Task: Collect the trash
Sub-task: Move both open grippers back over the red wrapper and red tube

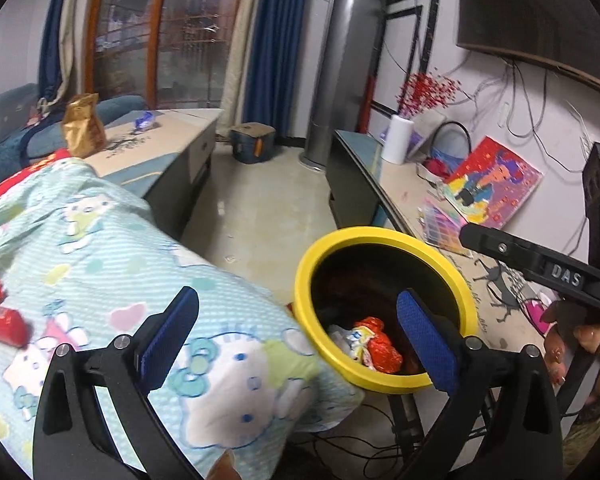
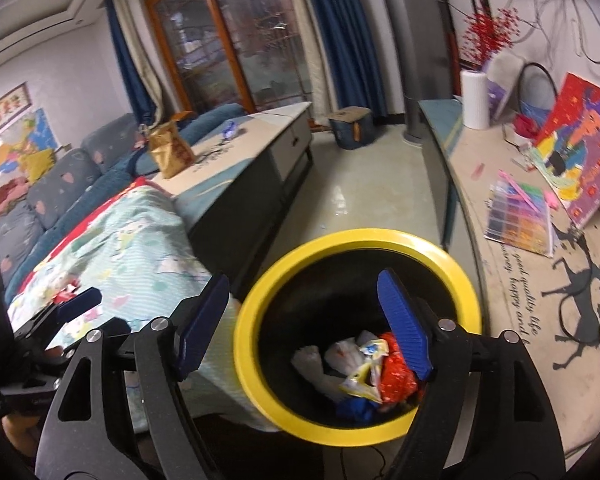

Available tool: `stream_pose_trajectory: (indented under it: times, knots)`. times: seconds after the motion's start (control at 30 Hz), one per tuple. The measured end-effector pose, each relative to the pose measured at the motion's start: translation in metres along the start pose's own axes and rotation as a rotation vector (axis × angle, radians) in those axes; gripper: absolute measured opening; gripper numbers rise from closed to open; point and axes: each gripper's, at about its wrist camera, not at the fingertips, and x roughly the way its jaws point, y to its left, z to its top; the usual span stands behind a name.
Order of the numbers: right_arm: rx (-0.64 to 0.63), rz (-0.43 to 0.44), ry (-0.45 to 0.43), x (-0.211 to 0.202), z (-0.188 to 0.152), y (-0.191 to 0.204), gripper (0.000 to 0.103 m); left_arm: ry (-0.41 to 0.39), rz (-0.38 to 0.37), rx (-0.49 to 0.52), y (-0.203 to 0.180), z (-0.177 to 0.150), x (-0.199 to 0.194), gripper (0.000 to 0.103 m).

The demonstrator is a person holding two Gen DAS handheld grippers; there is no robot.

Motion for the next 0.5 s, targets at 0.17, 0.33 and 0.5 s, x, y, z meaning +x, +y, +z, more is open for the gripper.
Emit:
stream_pose_trajectory:
  times: [0.17,0.33,0.5]
  knots:
    - [-0.039,0.048,-0.002,-0.001,-0.002,0.024,0.072,-0.025,0.059,-0.02,0.022,0.0,-0.017,0.097]
    - [-0.094,0.11,0.004,-0.001,-0.005,0.052,0.074,-0.043,0.12,-0.058,0.047,-0.003,-0.032,0.096]
    - [-0.143,0.16,0.018,0.0,-0.01,0.077,0.074,-0.061,0.164,-0.1,0.073,-0.005,-0.047,0.097]
